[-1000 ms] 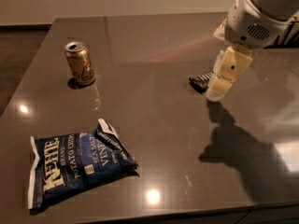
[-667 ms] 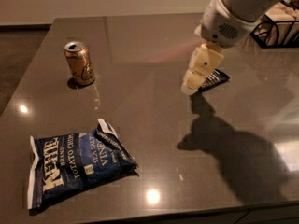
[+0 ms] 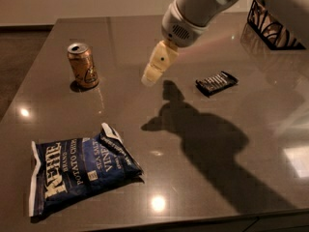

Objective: Move orange can near rxbar chocolate

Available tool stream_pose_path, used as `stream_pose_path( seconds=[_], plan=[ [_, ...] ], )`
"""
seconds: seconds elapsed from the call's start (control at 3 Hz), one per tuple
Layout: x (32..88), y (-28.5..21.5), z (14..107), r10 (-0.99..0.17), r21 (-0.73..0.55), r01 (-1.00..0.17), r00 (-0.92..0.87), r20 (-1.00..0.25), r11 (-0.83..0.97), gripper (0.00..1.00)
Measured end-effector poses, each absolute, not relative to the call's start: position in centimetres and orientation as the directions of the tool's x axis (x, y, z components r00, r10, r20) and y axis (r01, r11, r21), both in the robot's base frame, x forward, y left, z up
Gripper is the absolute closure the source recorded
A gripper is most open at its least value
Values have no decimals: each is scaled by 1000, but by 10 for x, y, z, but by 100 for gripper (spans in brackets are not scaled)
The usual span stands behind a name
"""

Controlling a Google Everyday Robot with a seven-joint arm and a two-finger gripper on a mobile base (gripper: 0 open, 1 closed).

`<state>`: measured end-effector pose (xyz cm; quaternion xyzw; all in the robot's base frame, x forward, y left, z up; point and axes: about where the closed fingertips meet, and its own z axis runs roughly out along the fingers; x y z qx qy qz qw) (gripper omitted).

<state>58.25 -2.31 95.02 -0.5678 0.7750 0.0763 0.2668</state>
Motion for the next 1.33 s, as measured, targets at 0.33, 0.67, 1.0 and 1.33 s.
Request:
stream_pose_path(
  seconds=[0.33, 0.67, 1.0, 1.33],
  plan=[
    [608, 17, 937, -807, -150, -919, -230, -544, 364, 0],
    [621, 75, 926, -770, -113, -929, -218, -599, 351, 0],
    [628, 113, 920, -761, -115, -933, -201, -617, 340, 0],
    [634, 148, 922, -749, -127, -937, -175, -639, 327, 0]
  ],
)
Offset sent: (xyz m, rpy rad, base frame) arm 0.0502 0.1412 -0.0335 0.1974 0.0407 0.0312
